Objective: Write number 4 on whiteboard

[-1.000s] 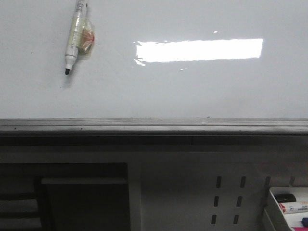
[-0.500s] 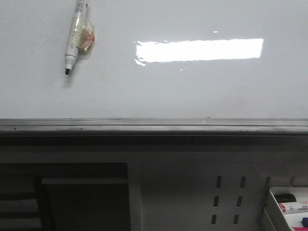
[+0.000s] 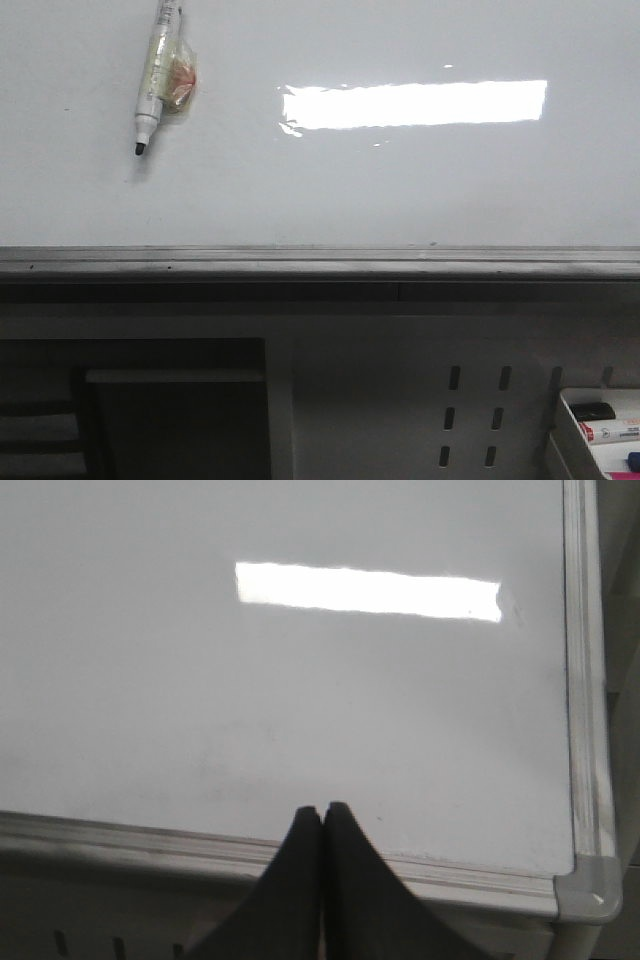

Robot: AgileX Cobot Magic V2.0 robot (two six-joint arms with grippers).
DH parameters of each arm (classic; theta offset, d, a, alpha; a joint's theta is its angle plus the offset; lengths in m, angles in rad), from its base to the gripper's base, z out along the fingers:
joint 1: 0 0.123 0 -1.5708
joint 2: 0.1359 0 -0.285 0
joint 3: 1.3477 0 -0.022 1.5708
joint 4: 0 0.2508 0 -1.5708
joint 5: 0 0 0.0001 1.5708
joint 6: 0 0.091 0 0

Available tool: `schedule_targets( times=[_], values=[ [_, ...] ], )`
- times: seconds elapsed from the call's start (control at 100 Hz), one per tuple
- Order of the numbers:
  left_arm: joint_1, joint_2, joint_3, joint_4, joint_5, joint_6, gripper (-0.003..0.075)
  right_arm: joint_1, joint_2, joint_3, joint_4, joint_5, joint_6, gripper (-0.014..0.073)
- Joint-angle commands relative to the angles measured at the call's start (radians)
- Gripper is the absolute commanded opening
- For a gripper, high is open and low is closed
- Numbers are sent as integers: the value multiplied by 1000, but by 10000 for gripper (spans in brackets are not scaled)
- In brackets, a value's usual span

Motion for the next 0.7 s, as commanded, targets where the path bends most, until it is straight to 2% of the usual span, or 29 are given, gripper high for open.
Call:
schedule_targets(
  times=[0.0,0.11,0.24,0.29,0.36,0.47,0.57,0.69],
  values=[
    [2,-28,29,-104,-86,-11,-20,-4,-21,21,95,-113,-3,-66],
    [2,-28,29,-242,-102,-11,-20,-4,-21,21,198,-143,-3,-66],
    [2,-28,21,-423,-119,-11,-20,-4,-21,21,493,-176,-3,-66],
    [2,-28,10,-458,-119,-11,-20,-4,-21,18,557,-186,-3,-66],
    [2,-21,-18,-455,-90,-11,-20,-4,-17,-2,559,-149,-7,-63],
    [2,39,-118,-387,35,-11,-20,-4,40,-75,530,-42,-43,-62],
    [2,149,-228,-300,157,-7,-20,-4,171,-165,494,42,-58,-62],
    [2,323,-354,-288,239,28,-20,-4,365,-266,480,99,-79,-63]
  ],
)
